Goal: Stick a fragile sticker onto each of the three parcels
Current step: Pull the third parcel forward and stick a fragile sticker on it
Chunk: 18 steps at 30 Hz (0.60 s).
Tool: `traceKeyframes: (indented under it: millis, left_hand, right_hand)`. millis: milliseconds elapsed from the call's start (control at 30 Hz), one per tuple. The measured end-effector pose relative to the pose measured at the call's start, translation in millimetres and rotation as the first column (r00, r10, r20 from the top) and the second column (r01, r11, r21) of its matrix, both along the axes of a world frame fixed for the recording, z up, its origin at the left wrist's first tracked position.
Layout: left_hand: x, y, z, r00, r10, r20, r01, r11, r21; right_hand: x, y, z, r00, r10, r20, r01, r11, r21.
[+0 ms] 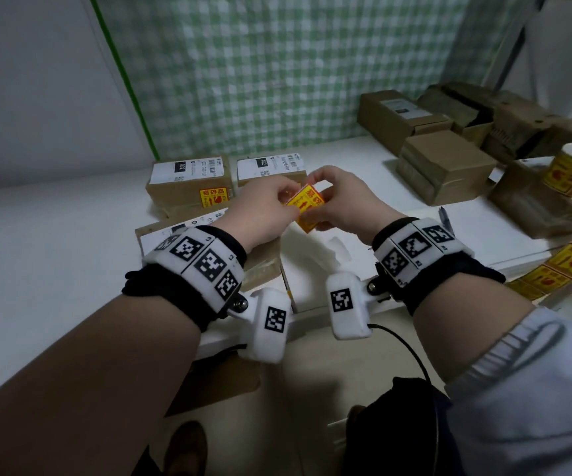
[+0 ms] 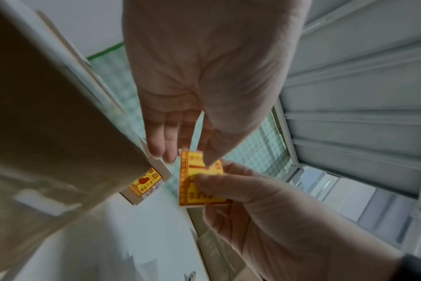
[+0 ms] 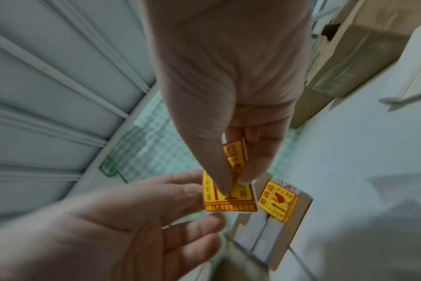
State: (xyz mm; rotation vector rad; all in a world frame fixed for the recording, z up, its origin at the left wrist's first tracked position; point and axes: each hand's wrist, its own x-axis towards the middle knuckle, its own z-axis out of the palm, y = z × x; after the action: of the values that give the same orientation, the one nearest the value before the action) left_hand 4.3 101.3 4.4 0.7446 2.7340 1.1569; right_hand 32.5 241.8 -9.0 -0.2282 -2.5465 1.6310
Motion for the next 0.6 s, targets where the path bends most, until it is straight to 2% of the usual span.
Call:
traceKeyframes:
  millis: [167, 300, 367, 467, 600]
  left_hand:
    - [16.4, -33.8, -11.6, 0.992, 0.001, 0.126, -0.021, 0.988, 0.156]
    - [28.3, -57.6, -19.8, 0.958, 0.040, 0.282, -0.133, 0.939, 0.318]
    - [33.6, -68.2, -23.0, 0.945, 0.054, 0.323, -0.183, 0.906, 0.383]
    - [42.7, -81.0, -29.1, 0.916, 0.069, 0.394, -0.264, 0.845, 0.465]
    - [50.8, -90.7, -39.4, 0.893, 0.081, 0.443, -0.322, 0.802, 0.503]
  right_hand:
    - [21.4, -26.5, -3.3, 0.997, 0.072, -0.032, -0.076, 0.988, -0.138]
    - [35.7, -42.7, -14.2, 0.997, 0.079, 0.019, -0.069, 0.939, -0.336]
    - [43.5, -50.7, -20.4, 0.990, 0.131, 0.048, -0.101, 0.910, -0.403]
    - [53.1, -63.8, -30.3, 0.975, 0.206, 0.082, -0.149, 0.884, -0.443]
    - [60.9, -78.5, -38.0, 0.973, 0.213, 0.084, -0.148, 0.865, -0.480]
